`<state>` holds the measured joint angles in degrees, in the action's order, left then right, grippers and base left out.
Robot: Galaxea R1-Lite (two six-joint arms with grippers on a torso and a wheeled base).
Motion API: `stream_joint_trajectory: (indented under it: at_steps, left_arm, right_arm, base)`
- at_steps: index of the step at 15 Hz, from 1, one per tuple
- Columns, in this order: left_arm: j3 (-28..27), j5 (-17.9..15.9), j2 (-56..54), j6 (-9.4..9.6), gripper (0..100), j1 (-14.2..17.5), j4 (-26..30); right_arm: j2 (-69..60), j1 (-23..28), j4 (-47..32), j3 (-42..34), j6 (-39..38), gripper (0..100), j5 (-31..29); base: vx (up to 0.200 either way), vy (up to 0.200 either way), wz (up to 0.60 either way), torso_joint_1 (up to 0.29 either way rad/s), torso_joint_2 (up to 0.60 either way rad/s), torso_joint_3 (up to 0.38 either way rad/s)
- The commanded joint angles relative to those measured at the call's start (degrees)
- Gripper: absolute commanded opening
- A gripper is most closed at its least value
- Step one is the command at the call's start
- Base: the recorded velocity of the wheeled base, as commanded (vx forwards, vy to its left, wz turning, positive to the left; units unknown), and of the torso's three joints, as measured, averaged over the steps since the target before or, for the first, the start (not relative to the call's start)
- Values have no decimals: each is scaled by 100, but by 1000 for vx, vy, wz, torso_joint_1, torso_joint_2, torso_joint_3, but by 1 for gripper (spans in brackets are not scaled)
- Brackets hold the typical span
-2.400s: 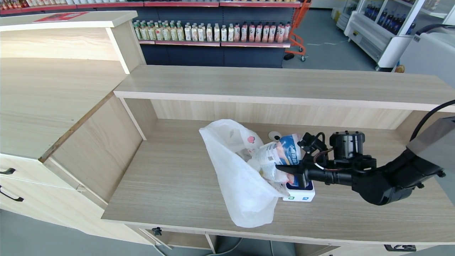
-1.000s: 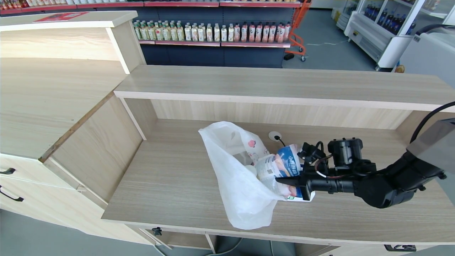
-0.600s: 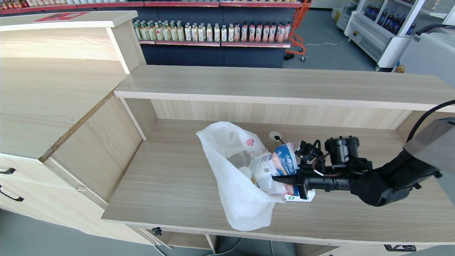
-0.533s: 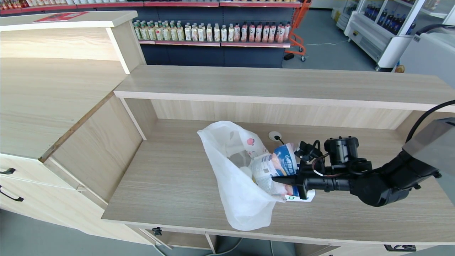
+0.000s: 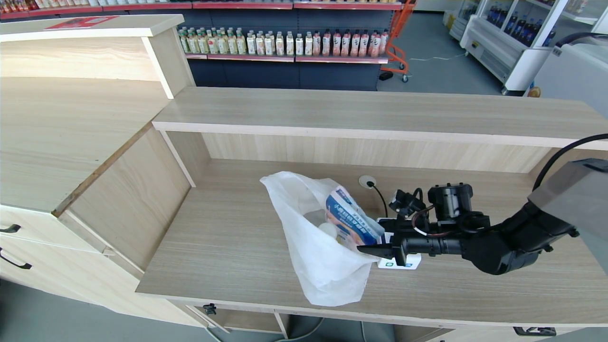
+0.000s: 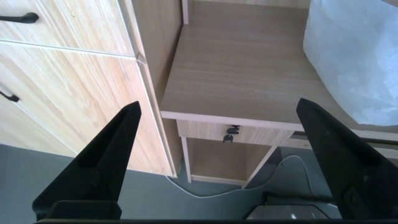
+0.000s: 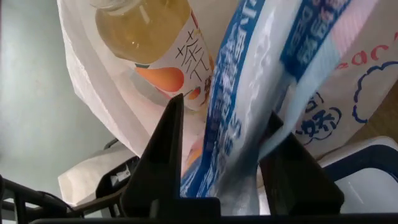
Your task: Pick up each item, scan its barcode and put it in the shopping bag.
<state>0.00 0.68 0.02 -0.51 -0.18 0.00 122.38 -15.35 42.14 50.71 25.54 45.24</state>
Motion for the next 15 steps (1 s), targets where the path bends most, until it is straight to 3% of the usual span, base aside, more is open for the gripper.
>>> stream_joint_trajectory:
  at_steps: [1, 9, 12, 15]
  left_arm:
    - [0, 2, -2, -2, 100, 1, 0]
    - [0, 2, -2, -2, 100, 1, 0]
    - [0, 2, -2, -2, 100, 1, 0]
    - [0, 2, -2, -2, 100, 1, -9]
  right_arm:
    - [23, -30, 4, 167, -84, 100, 11]
    - [-487, 93, 31, 694, -1209, 100, 178]
    - [-1138, 339, 22, 325, -1622, 100, -147]
    - [-2315, 823, 13, -642, -1860, 100, -815]
  base:
    - [0, 0, 0, 0, 0, 0]
    - [0, 0, 0, 0, 0, 0]
    - [0, 0, 0, 0, 0, 0]
    - [0, 0, 0, 0, 0, 0]
